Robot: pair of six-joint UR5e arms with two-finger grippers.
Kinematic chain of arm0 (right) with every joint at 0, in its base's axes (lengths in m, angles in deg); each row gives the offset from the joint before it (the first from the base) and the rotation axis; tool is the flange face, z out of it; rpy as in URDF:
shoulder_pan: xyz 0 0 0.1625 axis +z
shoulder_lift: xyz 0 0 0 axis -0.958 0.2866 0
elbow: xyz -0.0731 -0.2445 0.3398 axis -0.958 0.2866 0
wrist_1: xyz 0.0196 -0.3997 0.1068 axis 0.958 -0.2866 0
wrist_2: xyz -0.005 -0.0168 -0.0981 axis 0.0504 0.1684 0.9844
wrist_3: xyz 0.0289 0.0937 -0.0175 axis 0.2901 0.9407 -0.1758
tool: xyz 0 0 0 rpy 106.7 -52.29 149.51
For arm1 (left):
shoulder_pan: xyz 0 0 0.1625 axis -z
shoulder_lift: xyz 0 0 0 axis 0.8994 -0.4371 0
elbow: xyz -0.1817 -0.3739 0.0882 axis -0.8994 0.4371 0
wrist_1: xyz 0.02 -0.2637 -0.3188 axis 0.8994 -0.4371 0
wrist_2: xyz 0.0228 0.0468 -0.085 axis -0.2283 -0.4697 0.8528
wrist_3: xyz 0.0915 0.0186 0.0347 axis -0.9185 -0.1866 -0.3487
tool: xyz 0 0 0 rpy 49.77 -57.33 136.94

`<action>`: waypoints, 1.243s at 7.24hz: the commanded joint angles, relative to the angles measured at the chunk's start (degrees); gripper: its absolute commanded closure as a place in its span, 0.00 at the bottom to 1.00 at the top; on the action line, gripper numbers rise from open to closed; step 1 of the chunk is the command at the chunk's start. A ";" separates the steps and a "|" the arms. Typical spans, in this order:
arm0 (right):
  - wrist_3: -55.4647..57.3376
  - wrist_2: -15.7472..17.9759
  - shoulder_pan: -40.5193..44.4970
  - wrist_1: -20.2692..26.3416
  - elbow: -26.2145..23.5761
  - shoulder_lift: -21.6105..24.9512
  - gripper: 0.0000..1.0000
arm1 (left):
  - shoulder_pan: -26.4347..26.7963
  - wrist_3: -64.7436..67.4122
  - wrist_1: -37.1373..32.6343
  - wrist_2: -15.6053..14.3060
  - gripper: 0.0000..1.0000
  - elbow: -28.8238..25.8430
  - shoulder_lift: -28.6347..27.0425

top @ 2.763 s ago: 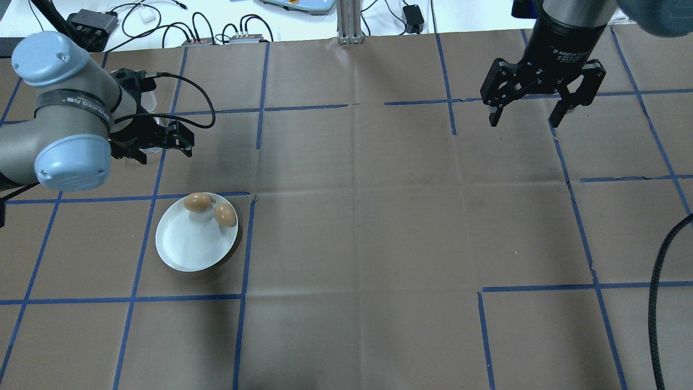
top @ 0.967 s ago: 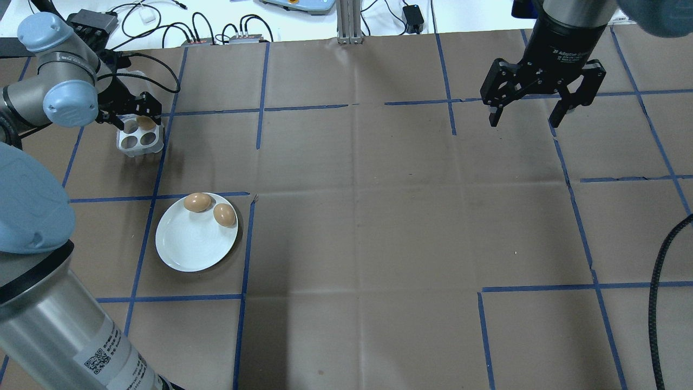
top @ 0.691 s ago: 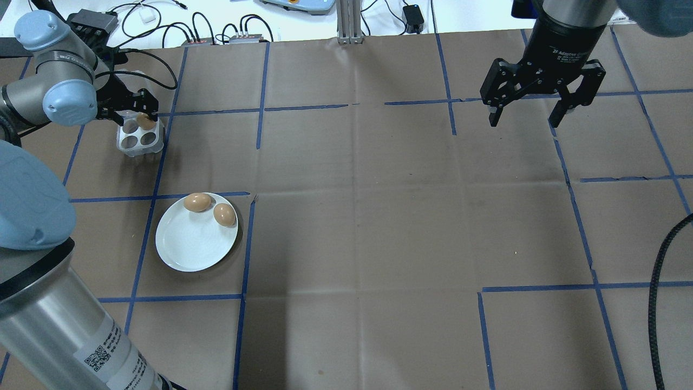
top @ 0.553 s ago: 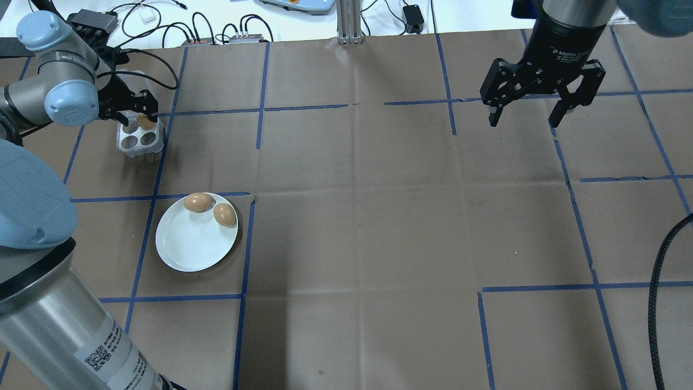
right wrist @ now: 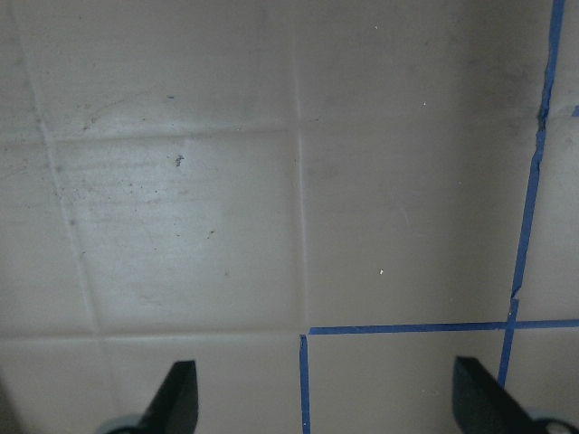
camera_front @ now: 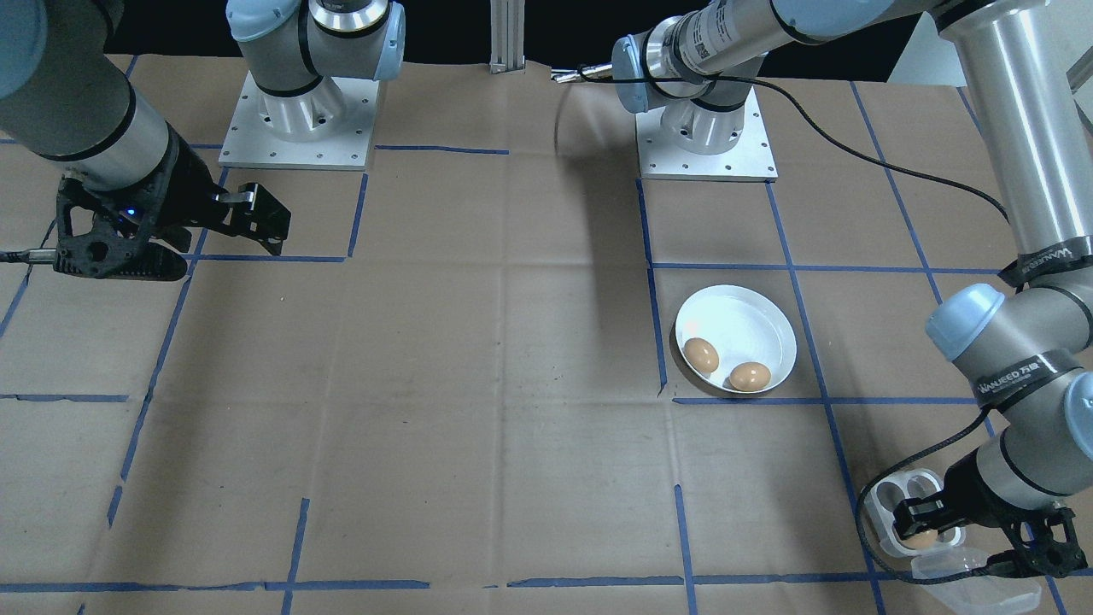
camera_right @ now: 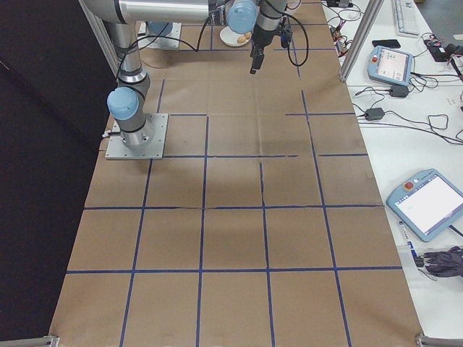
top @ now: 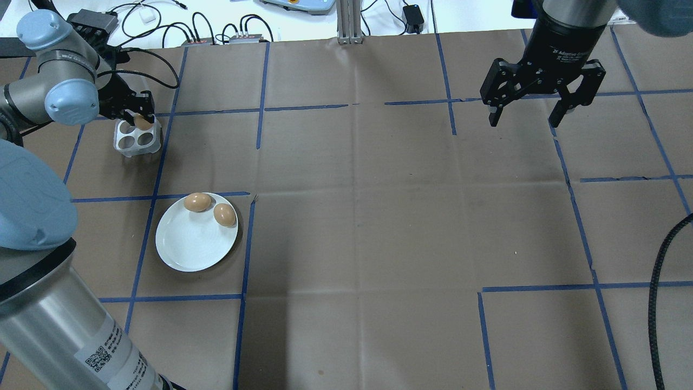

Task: Place egg on plate

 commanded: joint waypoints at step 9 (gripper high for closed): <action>0.00 0.07 0.00 0.00 0.00 -0.03 0.00 | 7.65 5.00 -4.18 -0.49 0.90 39.13 29.75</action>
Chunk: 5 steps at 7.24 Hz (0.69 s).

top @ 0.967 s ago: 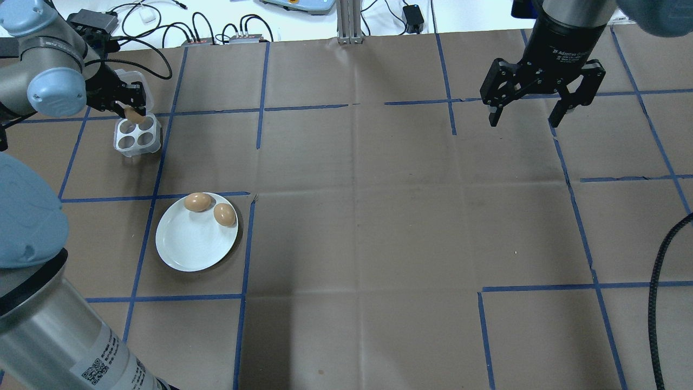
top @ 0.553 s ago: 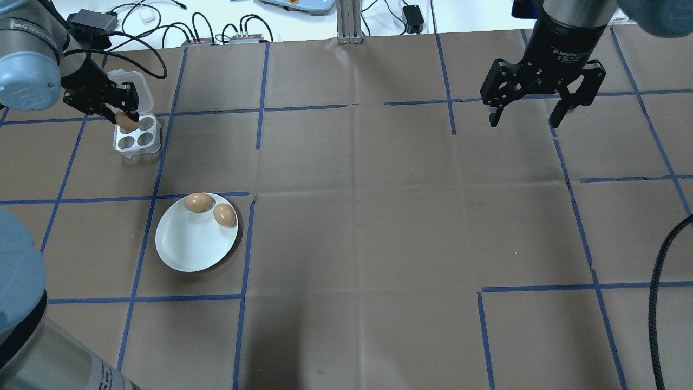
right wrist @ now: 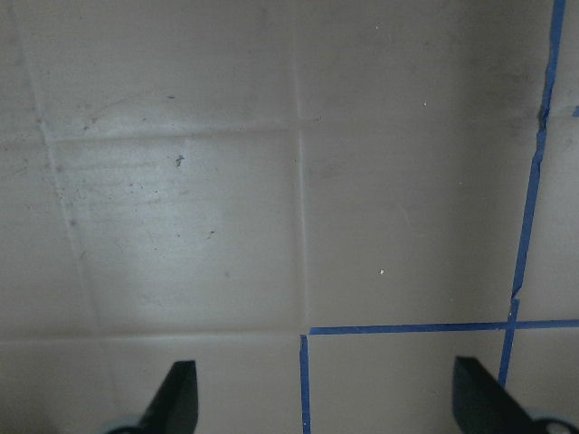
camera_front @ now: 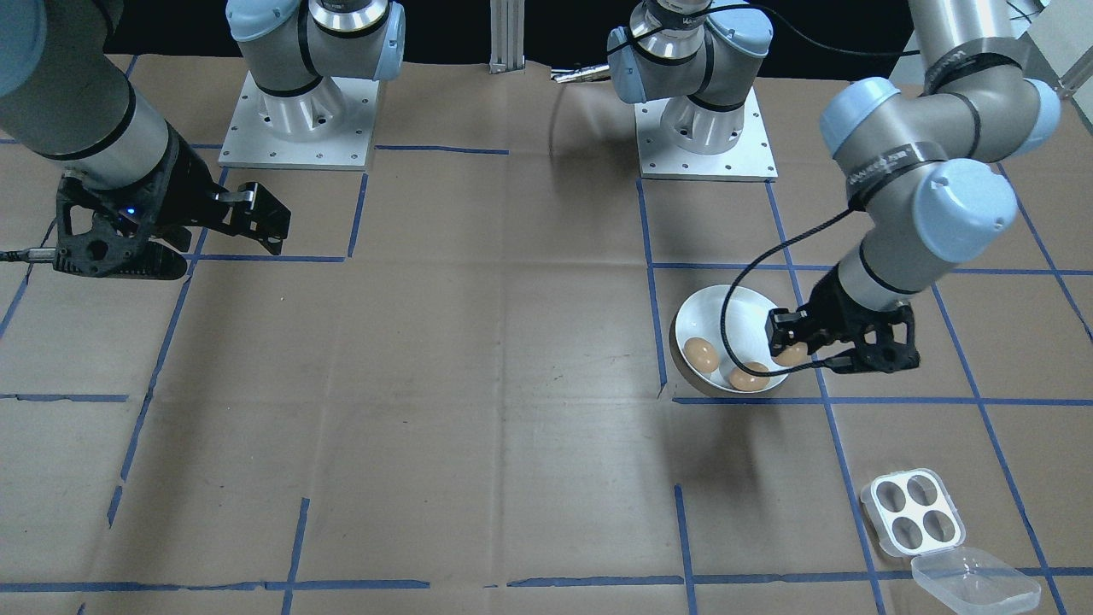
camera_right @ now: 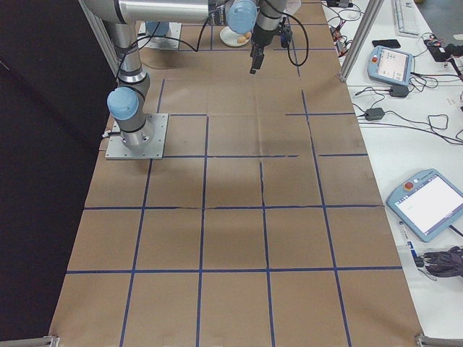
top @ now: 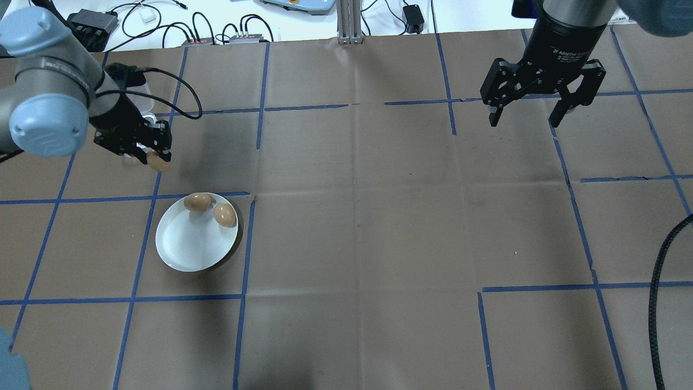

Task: Place egg on plate

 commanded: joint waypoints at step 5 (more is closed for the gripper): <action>0.00 -0.02 0.00 0.00 0.00 0.03 0.00 | 0.32 -0.70 6.63 -2.01 0.00 5.50 1.56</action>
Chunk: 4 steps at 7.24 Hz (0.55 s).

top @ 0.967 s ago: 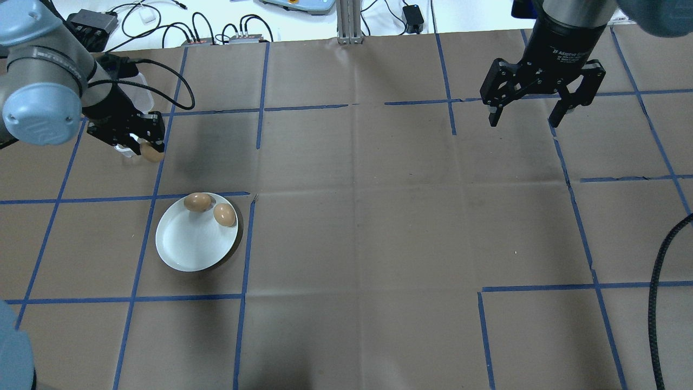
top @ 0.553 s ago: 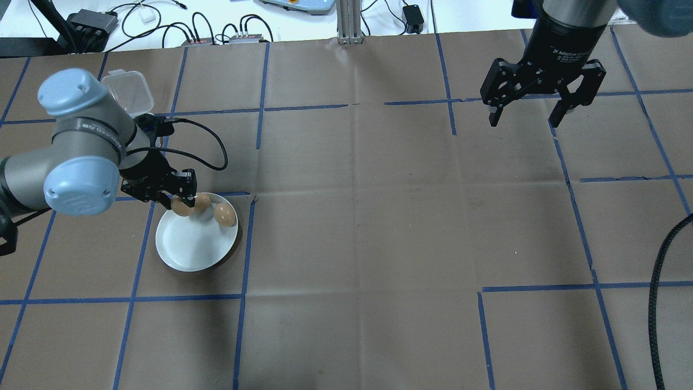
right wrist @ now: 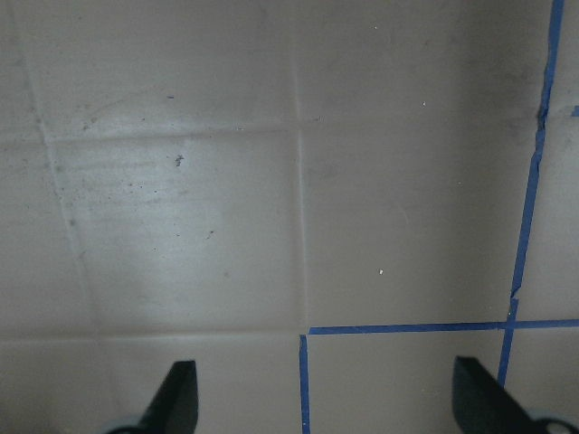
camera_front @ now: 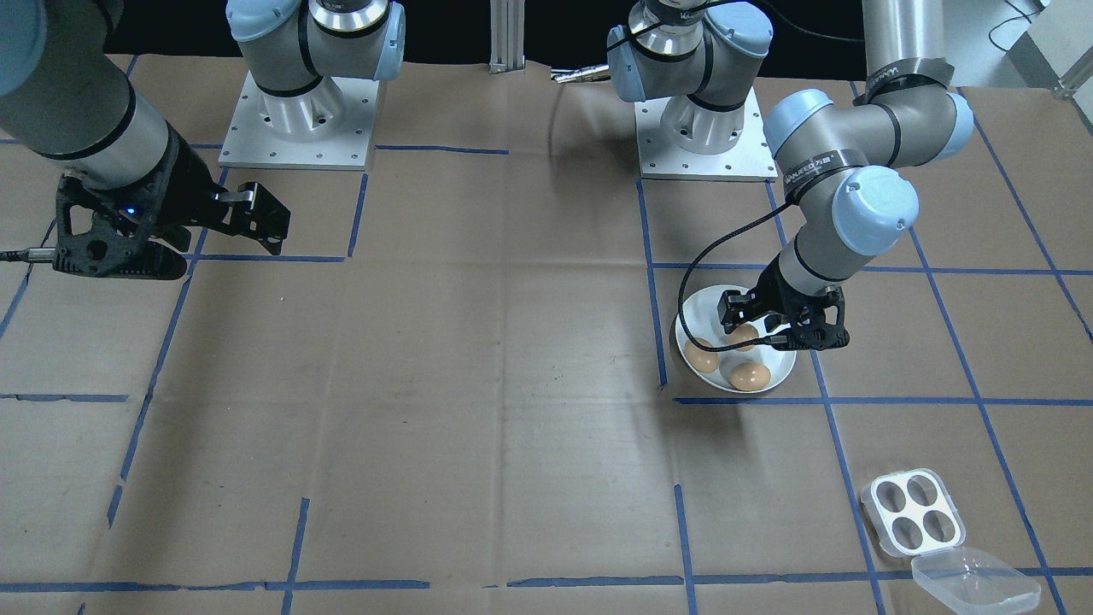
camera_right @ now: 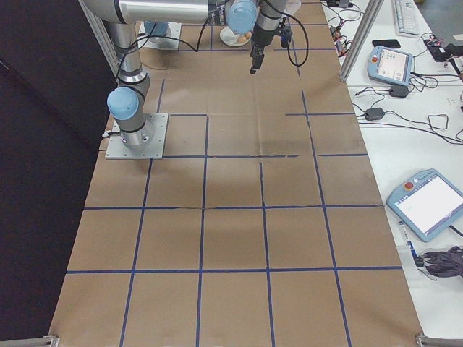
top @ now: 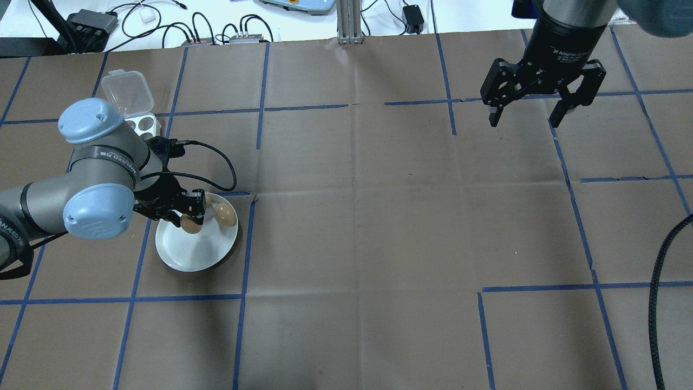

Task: Place egg on plate

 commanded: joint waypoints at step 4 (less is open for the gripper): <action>0.00 0.02 0.00 0.00 0.00 0.00 0.00 | 1.72 4.12 -19.59 -1.20 0.00 -22.10 4.15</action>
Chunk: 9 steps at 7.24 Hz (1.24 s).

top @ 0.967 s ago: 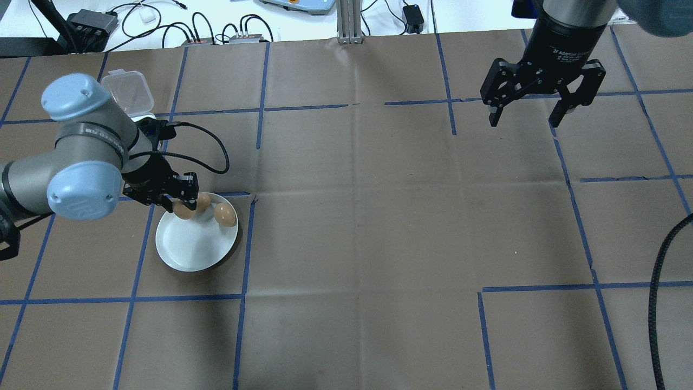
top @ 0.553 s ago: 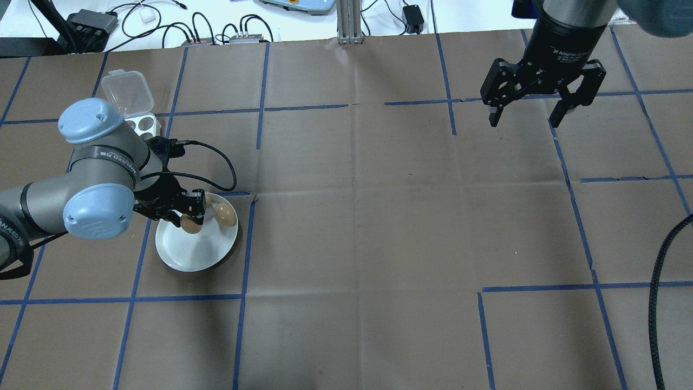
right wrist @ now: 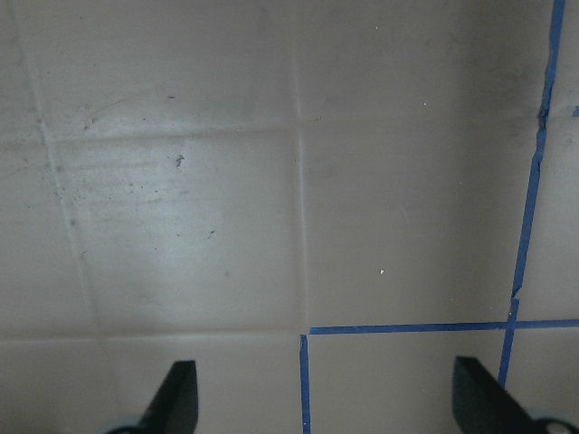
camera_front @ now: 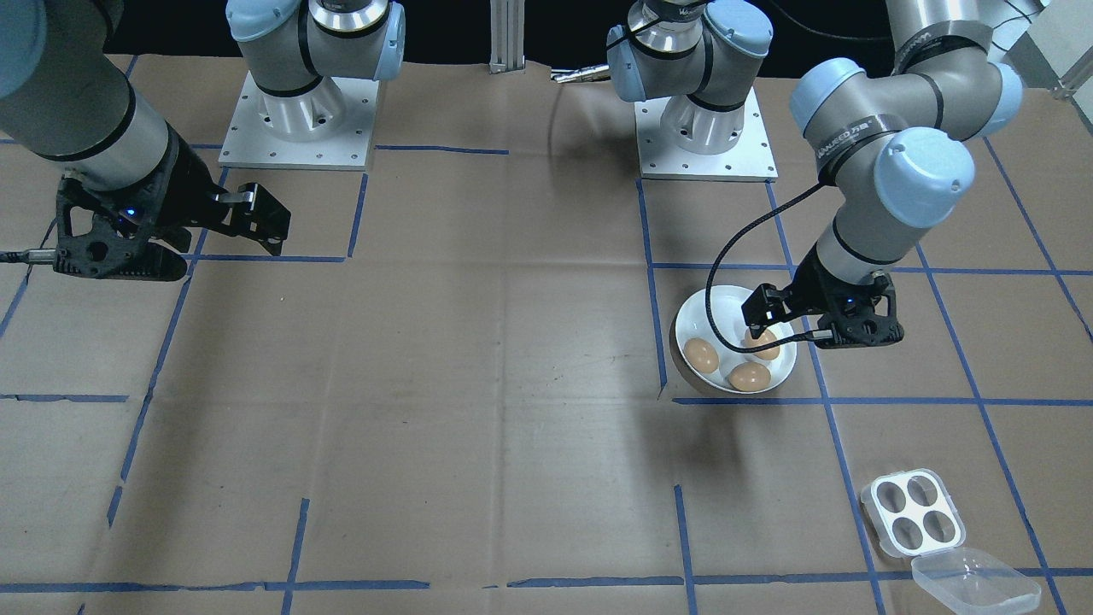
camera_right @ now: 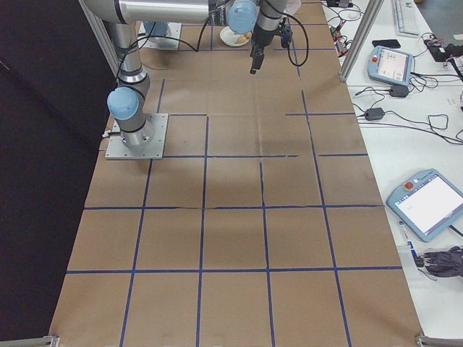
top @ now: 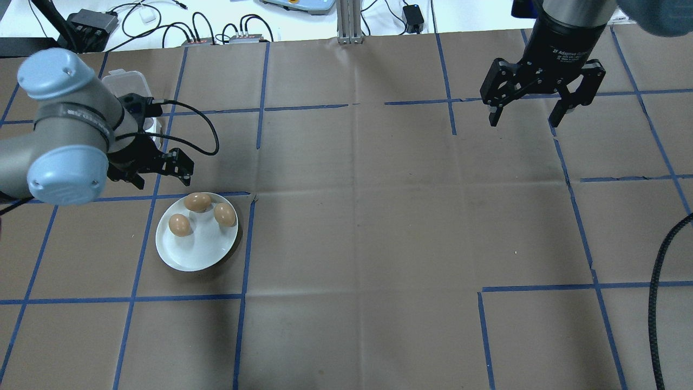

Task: Place egg on plate

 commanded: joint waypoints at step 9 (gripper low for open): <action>0.00 0.07 0.00 0.00 0.00 0.03 0.00 | 15.01 13.98 -18.34 -0.08 0.00 -13.00 5.24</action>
